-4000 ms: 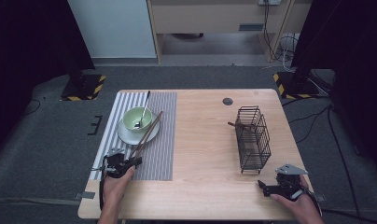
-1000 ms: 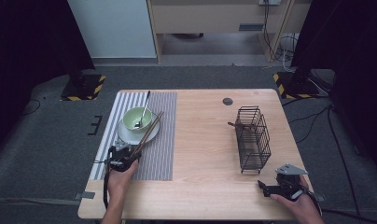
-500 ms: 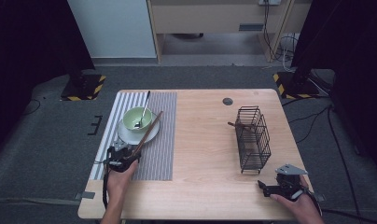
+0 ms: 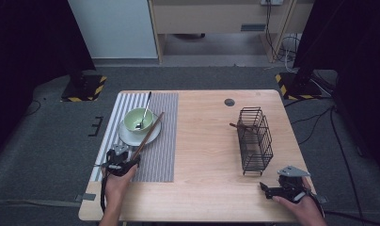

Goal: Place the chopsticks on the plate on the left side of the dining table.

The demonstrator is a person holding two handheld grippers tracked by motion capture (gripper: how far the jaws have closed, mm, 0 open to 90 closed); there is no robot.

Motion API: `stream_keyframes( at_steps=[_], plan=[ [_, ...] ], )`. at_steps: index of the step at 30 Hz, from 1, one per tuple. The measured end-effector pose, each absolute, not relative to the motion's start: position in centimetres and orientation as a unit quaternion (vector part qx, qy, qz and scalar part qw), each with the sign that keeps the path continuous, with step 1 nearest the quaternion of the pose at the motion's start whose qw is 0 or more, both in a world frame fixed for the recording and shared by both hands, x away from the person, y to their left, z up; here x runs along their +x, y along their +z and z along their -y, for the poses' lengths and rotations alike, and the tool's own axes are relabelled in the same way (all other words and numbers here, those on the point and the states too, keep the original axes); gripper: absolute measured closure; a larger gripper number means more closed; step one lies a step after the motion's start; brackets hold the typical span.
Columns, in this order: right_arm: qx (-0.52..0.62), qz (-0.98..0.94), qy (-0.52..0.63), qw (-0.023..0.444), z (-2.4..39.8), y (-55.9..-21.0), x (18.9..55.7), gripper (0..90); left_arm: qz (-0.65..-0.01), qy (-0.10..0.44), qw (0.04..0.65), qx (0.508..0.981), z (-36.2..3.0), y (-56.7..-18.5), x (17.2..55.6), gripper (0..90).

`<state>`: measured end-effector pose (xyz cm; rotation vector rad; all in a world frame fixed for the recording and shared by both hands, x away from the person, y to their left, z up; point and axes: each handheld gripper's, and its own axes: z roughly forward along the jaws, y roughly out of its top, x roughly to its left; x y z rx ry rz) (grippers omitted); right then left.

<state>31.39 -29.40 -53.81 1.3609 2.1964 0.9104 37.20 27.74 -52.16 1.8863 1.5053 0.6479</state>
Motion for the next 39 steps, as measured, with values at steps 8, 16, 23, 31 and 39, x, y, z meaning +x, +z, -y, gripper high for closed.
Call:
stream_keyframes(
  at_steps=[8,16,23,31,39],
  plan=[
    [0.487,-0.786,0.326,0.2,29.4,-53.8,31.4,0.6,-0.584,0.257,0.309,0.705,-28.9,-52.3,37.3,39.3],
    [0.487,-0.786,0.326,0.2,29.4,-53.8,31.4,0.6,-0.587,0.263,0.323,0.694,-29.9,-52.2,37.3,34.7],
    [0.487,-0.785,0.326,0.2,29.4,-53.8,31.4,0.6,-0.577,0.269,0.32,0.702,-29.7,-52.3,37.1,31.2],
    [0.485,-0.787,0.326,0.199,29.4,-53.8,31.4,0.6,-0.564,0.28,0.326,0.705,-29.3,-51.5,36.7,25.0],
    [0.485,-0.787,0.326,0.199,29.4,-53.8,31.3,0.6,-0.566,0.272,0.329,0.706,-29.4,-51.0,36.4,22.0]
  ],
)
